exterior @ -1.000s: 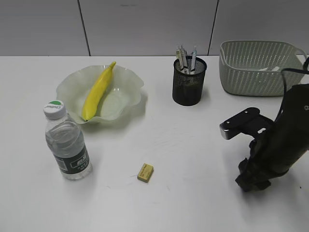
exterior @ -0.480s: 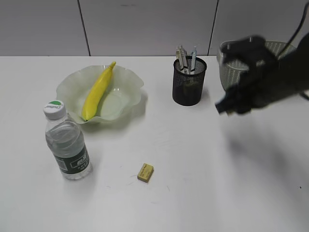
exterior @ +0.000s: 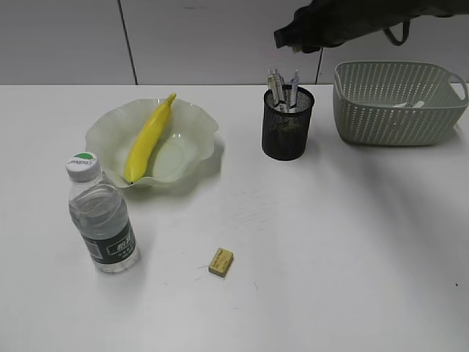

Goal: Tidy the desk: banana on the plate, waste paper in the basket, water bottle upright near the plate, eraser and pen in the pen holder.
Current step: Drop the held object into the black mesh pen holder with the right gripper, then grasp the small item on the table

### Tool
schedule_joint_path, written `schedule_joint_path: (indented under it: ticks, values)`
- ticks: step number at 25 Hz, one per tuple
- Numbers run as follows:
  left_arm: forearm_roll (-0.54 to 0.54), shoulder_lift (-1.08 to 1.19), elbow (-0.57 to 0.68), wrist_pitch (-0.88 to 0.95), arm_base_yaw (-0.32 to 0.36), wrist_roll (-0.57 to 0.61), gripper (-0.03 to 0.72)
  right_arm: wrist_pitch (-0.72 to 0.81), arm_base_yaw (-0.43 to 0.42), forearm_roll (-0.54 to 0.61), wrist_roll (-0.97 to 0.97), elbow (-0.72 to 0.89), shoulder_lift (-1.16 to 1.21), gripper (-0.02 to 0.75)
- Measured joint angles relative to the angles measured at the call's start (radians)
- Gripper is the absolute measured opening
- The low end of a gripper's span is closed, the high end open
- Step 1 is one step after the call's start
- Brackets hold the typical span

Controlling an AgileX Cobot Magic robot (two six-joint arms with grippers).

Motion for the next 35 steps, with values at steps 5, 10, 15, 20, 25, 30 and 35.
schedule_joint_path:
  ticks: [5,10,15,20,25,30,35]
  values:
    - [0.0,0.0,0.0,0.0,0.0,0.0,0.382,0.049,0.0,0.002,0.0,-0.041,0.084,0.24]
    - [0.0,0.0,0.0,0.0,0.0,0.0,0.382,0.076,0.0,0.003,0.0,-0.041,0.068,0.434]
    - [0.0,0.0,0.0,0.0,0.0,0.0,0.382,0.159,-0.001,-0.012,0.0,-0.043,-0.044,0.456]
    - [0.0,0.0,0.0,0.0,0.0,0.0,0.382,0.241,-0.001,-0.037,0.006,0.117,-0.26,0.436]
    - [0.0,0.0,0.0,0.0,0.0,0.0,0.382,0.343,-0.001,-0.109,0.093,0.507,-0.588,0.389]
    - [0.0,0.0,0.0,0.0,0.0,0.0,0.382,0.565,-0.001,-0.128,0.126,0.758,-0.932,0.382]
    - [0.0,0.0,0.0,0.0,0.0,0.0,0.382,0.783,-0.001,-0.131,0.159,0.844,-1.298,0.382]
